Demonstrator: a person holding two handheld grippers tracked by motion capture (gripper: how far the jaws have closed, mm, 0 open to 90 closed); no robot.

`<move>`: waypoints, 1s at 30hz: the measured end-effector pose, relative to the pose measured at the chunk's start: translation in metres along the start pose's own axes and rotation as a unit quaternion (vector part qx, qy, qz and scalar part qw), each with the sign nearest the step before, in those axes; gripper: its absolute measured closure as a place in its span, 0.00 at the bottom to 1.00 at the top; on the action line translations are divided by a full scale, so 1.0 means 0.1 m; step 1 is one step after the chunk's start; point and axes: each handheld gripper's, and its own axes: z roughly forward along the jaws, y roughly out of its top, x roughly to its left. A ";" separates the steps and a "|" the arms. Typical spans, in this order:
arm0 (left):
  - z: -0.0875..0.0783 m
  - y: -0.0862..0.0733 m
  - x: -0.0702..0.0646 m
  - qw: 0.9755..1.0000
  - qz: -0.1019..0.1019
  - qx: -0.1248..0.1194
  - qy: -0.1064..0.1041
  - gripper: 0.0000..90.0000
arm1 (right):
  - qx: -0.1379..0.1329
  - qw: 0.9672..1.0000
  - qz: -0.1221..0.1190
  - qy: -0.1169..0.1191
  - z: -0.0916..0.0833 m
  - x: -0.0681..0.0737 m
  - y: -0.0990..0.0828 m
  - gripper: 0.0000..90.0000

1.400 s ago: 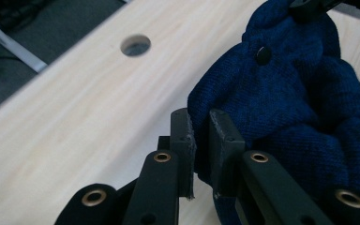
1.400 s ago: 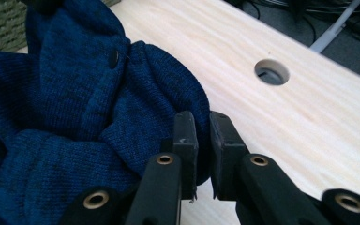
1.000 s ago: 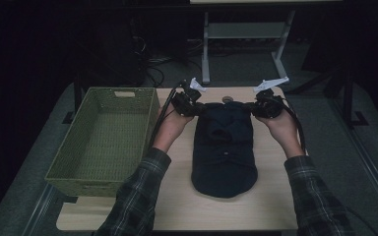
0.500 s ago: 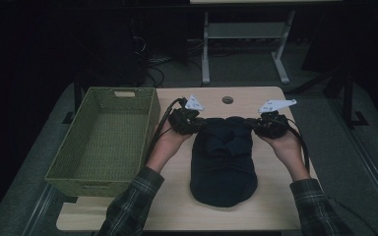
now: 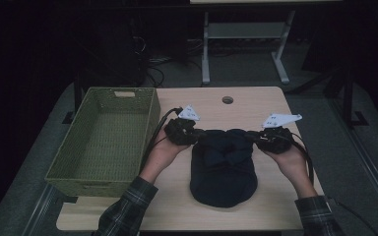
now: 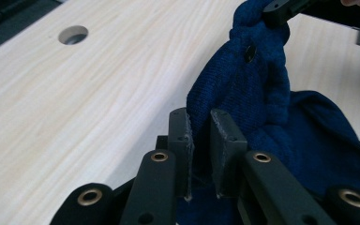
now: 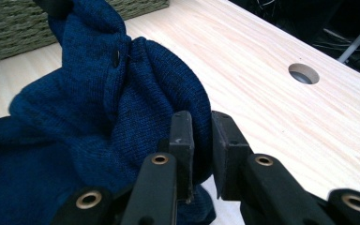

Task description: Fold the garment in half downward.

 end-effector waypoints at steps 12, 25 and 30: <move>-0.01 -0.12 -0.15 1.000 0.006 0.001 -0.014 0.88 | 0.003 1.000 -0.001 0.002 -0.09 0.20 -0.19 0.87; -0.01 -0.27 -0.27 0.999 0.004 0.010 -0.039 0.88 | 0.010 1.000 0.001 0.020 -0.17 0.36 -0.35 0.86; -0.02 -0.28 -0.35 0.999 0.010 0.012 -0.040 0.87 | 0.006 0.999 0.014 0.030 -0.20 0.39 -0.43 0.86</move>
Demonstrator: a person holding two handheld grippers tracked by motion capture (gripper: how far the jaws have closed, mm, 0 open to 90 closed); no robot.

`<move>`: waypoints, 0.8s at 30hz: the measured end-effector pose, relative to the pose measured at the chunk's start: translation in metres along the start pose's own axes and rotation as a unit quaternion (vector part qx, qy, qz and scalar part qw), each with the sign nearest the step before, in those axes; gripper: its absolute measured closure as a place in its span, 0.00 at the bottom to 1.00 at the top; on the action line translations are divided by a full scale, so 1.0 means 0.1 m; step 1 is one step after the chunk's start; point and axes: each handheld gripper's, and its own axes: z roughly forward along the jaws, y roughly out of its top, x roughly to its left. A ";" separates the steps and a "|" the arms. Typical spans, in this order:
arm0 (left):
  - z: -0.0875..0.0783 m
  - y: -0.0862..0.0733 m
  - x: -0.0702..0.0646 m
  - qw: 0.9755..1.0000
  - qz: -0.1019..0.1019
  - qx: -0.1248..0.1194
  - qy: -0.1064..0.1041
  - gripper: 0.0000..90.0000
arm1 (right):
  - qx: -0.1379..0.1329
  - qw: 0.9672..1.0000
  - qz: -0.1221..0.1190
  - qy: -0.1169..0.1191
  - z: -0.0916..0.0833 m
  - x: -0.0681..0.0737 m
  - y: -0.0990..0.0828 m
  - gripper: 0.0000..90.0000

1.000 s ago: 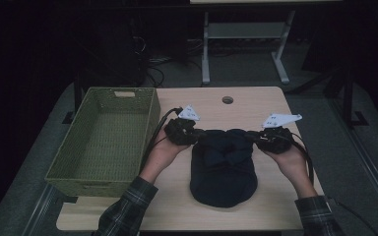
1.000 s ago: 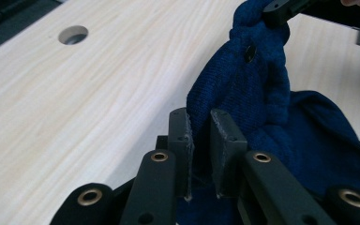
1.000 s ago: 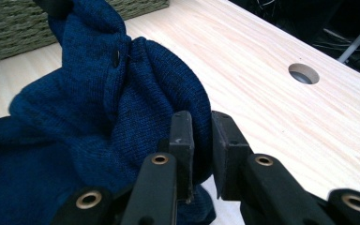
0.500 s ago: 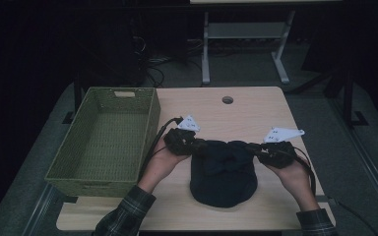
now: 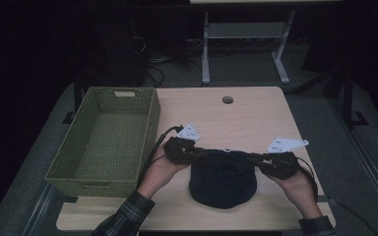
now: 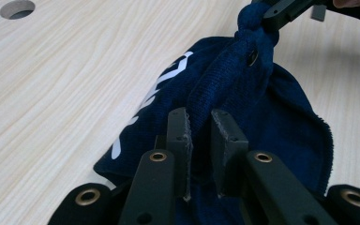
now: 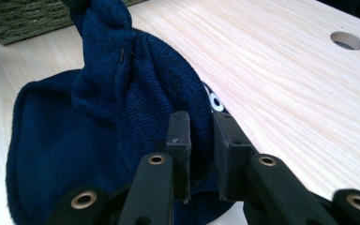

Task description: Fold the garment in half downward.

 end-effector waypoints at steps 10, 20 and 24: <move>0.00 -0.08 -0.14 1.000 0.007 0.010 -0.009 0.87 | 0.004 1.000 0.001 0.012 -0.05 0.12 -0.12 0.85; 0.01 -0.21 -0.29 0.999 0.007 0.026 -0.028 0.85 | 0.008 0.999 -0.005 0.031 -0.10 0.26 -0.25 0.77; 0.02 -0.28 -0.34 0.999 0.006 0.028 -0.037 0.85 | 0.014 0.999 -0.007 0.038 -0.11 0.33 -0.31 0.76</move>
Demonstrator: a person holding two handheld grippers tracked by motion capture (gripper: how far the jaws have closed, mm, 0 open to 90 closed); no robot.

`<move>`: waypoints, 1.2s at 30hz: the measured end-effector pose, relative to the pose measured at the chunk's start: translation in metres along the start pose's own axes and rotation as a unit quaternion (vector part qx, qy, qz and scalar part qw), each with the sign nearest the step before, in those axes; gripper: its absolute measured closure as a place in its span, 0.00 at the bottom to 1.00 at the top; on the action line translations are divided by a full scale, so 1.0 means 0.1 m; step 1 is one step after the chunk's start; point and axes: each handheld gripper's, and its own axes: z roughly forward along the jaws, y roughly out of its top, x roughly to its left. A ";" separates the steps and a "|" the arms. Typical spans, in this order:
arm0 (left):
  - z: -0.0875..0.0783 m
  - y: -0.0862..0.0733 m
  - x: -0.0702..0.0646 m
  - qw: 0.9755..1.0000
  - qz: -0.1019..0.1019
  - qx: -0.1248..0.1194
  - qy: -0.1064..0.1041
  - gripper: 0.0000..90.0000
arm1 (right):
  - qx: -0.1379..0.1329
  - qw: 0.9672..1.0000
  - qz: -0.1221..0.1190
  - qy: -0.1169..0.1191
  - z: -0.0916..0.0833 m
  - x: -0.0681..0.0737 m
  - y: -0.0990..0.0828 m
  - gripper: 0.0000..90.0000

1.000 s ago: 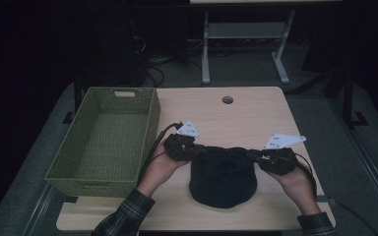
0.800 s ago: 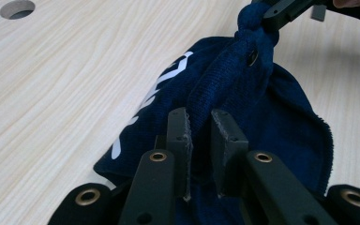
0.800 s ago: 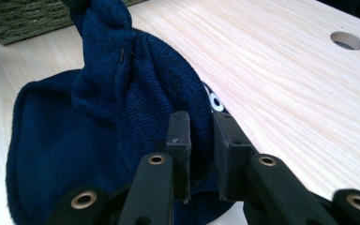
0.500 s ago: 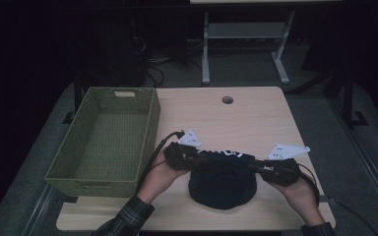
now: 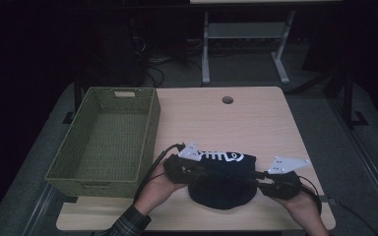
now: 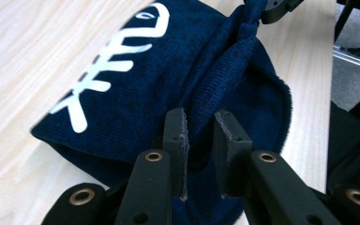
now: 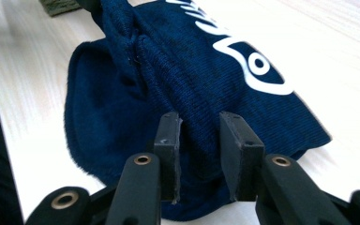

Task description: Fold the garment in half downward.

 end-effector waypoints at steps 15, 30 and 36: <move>0.16 -0.27 -0.19 0.999 -0.002 0.044 -0.028 0.84 | 0.021 0.998 -0.002 0.052 0.03 0.24 -0.27 0.73; 0.05 -0.27 -0.24 0.999 -0.004 0.036 -0.038 0.75 | 0.020 0.998 -0.003 0.059 -0.06 0.32 -0.39 0.71; -0.17 -0.18 -0.23 0.999 -0.005 0.009 -0.037 0.71 | -0.004 0.999 0.019 0.046 -0.26 0.19 -0.39 0.77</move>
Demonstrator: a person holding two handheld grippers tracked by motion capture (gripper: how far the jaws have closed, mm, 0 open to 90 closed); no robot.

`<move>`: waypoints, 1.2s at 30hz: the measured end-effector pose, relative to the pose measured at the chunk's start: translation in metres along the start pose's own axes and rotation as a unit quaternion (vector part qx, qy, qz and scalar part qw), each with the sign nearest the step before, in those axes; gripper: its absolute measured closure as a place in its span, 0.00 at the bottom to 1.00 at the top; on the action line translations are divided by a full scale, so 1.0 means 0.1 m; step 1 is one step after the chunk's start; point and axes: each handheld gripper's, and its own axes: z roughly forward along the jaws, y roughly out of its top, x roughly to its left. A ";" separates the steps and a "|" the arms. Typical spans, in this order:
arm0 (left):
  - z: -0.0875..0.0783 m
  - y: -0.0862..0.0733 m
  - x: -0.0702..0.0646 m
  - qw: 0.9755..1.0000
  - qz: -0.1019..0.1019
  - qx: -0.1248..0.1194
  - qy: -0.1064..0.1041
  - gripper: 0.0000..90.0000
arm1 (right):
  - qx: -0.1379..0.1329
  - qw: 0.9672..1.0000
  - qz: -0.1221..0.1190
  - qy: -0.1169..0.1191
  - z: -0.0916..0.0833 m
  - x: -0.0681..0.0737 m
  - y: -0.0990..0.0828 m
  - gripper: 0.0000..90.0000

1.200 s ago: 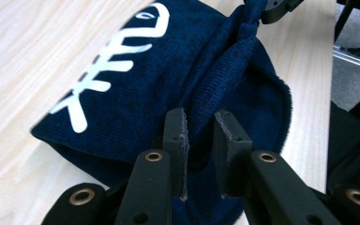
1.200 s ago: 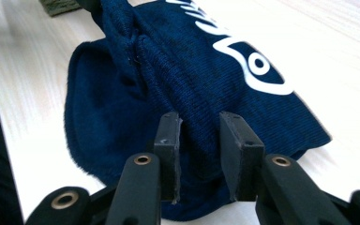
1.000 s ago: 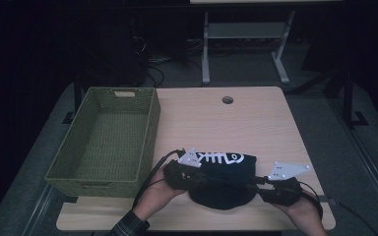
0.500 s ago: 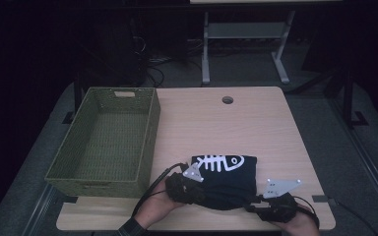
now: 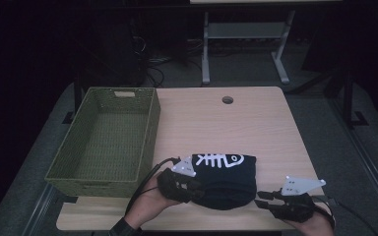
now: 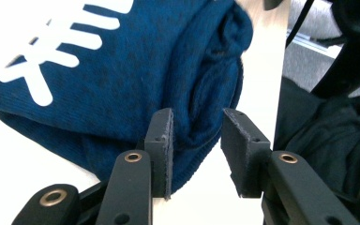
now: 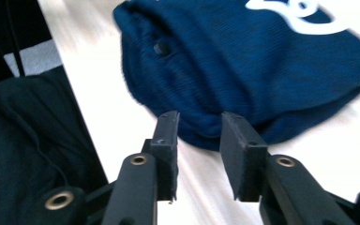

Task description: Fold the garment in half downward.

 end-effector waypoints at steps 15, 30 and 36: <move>0.24 0.26 0.48 0.997 -0.060 -0.004 0.041 1.00 | 0.012 1.000 -0.002 0.007 0.26 -0.34 0.20 1.00; 0.86 0.28 0.70 0.995 -0.058 0.044 0.064 1.00 | 0.061 0.997 -0.038 0.024 0.64 0.00 0.14 1.00; 0.93 0.34 0.75 0.996 -0.049 0.044 0.066 1.00 | 0.058 0.996 -0.066 0.028 0.74 0.19 0.17 1.00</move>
